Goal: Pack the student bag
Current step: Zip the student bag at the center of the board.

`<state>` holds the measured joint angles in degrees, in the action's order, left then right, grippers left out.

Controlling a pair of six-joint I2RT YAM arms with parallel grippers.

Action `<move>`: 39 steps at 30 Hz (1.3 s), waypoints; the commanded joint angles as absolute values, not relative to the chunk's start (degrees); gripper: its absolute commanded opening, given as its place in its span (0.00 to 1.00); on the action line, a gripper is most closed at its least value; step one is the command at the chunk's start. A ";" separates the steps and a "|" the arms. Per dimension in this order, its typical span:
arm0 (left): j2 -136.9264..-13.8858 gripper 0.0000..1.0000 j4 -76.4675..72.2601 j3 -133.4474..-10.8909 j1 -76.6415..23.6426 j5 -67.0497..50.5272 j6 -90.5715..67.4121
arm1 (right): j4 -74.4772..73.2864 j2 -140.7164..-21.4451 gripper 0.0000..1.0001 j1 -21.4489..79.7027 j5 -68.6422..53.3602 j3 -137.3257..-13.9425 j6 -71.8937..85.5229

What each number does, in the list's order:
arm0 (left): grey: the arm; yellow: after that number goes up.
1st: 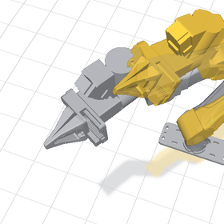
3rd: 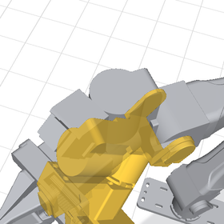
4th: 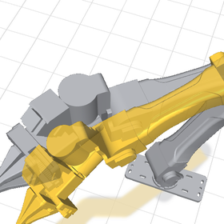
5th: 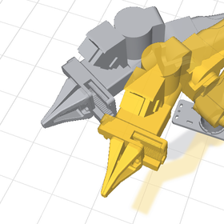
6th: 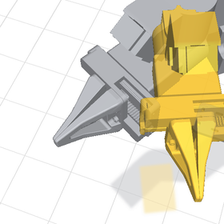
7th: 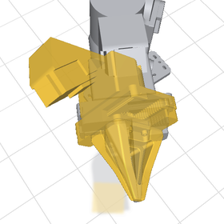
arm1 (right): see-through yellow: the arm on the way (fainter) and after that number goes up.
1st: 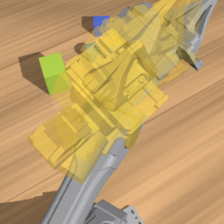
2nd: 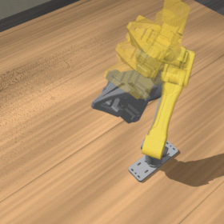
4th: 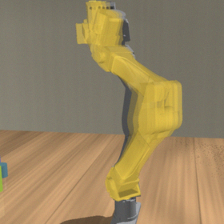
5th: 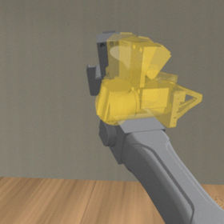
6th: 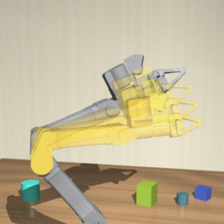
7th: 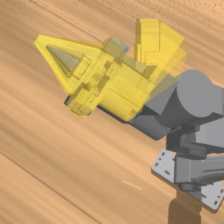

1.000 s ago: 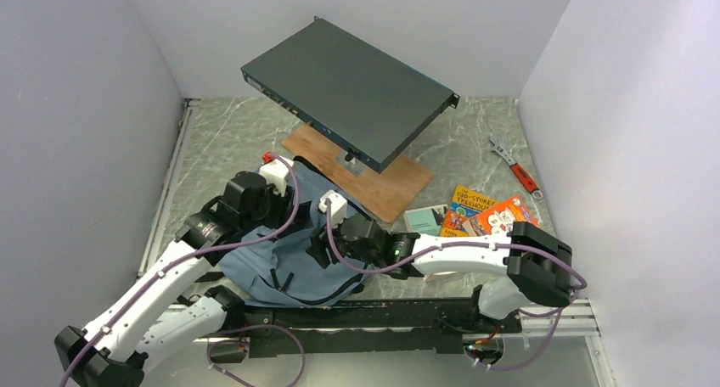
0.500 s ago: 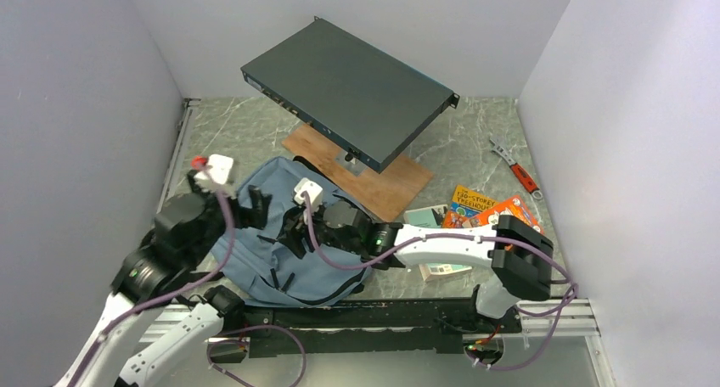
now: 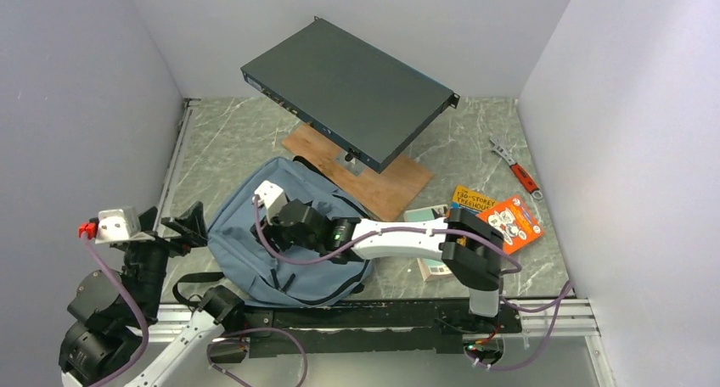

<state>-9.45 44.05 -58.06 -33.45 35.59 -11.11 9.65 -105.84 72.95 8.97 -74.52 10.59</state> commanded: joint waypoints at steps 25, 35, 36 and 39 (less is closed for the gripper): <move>-13.43 1.00 49.93 -53.25 -33.40 29.03 -20.98 | 7.04 -104.29 0.00 75.40 21.90 -75.52 19.73; -14.81 1.00 53.53 -44.70 -33.40 10.41 -38.78 | 18.09 -100.42 0.00 66.22 -1.28 -65.32 37.43; -15.02 0.99 52.66 -43.80 -33.44 8.61 -39.11 | 17.66 -100.73 0.00 65.96 -1.54 -65.41 37.52; -16.52 0.96 51.51 -42.49 -33.46 5.04 -42.21 | 17.33 -100.95 0.09 65.57 -2.36 -65.50 37.02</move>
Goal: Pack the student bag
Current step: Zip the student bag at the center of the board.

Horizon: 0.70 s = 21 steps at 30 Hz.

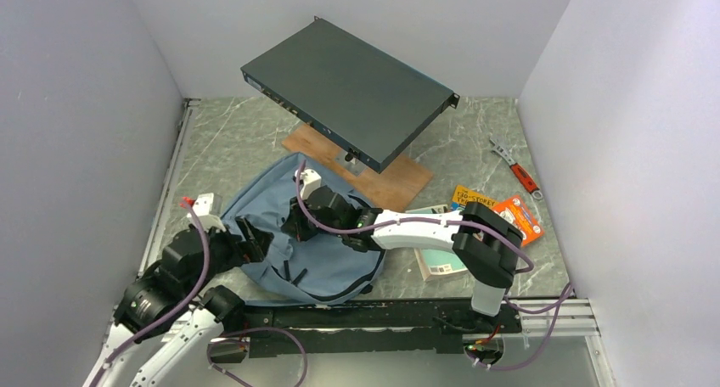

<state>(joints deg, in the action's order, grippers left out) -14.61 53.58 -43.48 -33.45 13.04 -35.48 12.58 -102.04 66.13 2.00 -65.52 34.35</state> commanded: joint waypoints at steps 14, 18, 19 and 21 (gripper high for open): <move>-15.47 0.90 51.60 -39.04 -33.45 4.60 -46.49 | 15.28 -101.34 0.00 65.62 1.39 -66.01 32.65; -17.82 0.75 50.62 -37.28 -33.41 2.40 -47.18 | 11.13 -99.72 0.00 65.61 5.78 -67.16 32.59; -18.85 0.70 50.50 -36.93 -33.40 1.68 -47.27 | 10.32 -98.92 0.00 65.57 6.54 -67.18 33.12; -20.72 0.60 50.29 -36.23 -33.41 1.37 -47.38 | 9.91 -96.91 0.00 65.57 7.62 -66.56 34.04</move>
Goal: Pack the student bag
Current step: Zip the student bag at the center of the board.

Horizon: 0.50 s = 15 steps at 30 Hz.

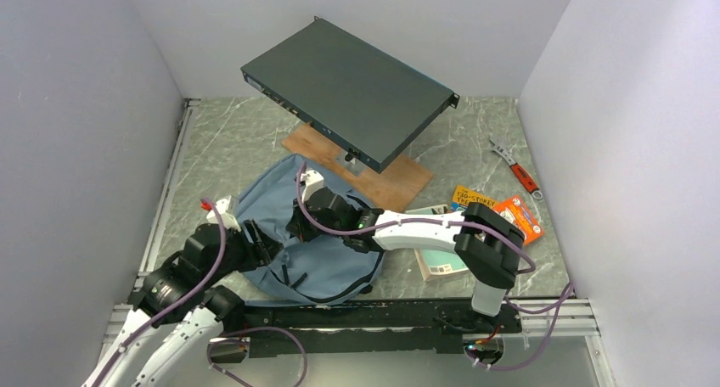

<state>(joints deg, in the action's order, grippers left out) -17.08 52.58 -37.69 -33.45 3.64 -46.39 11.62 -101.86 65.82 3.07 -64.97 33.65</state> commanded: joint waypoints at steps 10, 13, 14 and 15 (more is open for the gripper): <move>-28.95 0.67 43.33 -32.32 -33.42 1.43 -44.86 | 11.29 -96.68 0.00 65.54 3.37 -67.20 35.50; -31.59 0.59 43.75 -32.77 -33.40 2.82 -44.57 | 10.77 -96.78 0.00 65.56 3.33 -67.66 35.21; -32.24 0.55 44.47 -32.97 -33.40 4.26 -44.87 | 10.59 -96.72 0.00 65.57 3.44 -67.75 35.12; -32.91 0.53 44.97 -33.15 -33.40 5.11 -45.36 | 10.49 -96.54 0.00 65.57 3.63 -67.76 35.03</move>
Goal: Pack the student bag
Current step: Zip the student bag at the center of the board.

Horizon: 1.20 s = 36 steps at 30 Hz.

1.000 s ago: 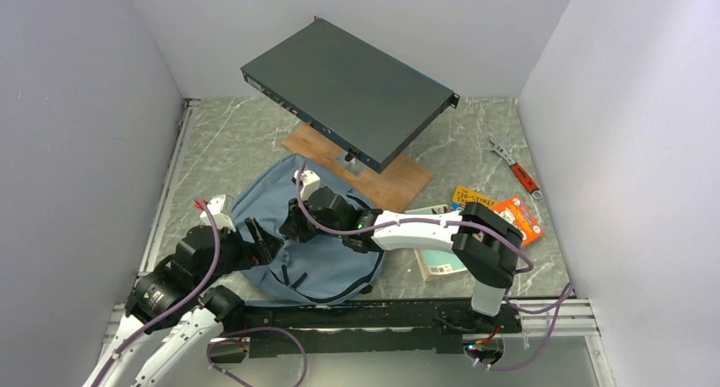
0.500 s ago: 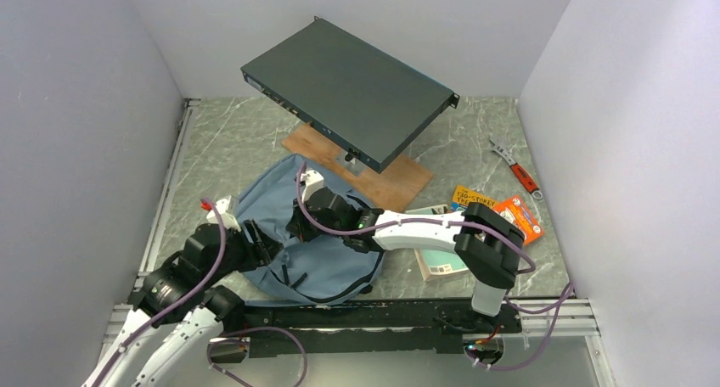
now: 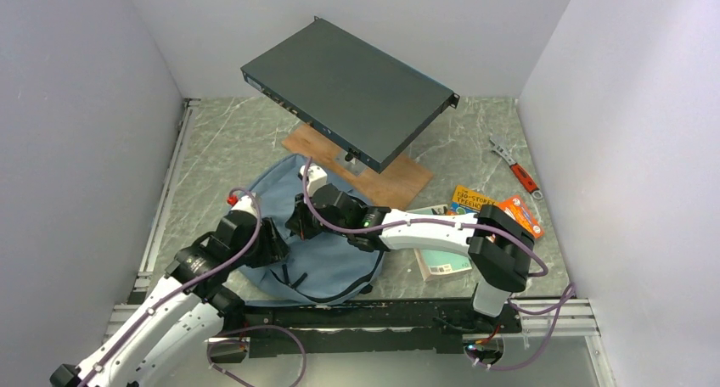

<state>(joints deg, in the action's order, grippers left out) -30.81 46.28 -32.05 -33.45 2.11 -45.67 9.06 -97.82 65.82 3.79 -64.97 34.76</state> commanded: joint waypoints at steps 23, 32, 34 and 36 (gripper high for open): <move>-39.81 0.30 45.62 -33.48 -33.40 7.93 -47.35 | 5.73 -93.73 0.00 65.83 11.15 -69.61 30.44; -30.40 0.00 53.10 -35.34 -33.40 16.42 -52.19 | -4.29 -88.50 0.00 62.07 29.34 -69.66 23.66; -29.86 0.00 53.93 -35.52 -33.39 16.91 -53.05 | -4.76 -87.77 0.00 60.61 31.90 -68.58 21.88; -29.96 0.00 55.55 -36.10 -33.34 17.72 -54.05 | -4.39 -87.57 0.00 60.01 34.44 -67.42 19.26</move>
<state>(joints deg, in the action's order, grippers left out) -30.11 49.06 -33.82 -33.69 10.74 -51.37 -3.53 -91.18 62.85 21.54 -66.72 26.02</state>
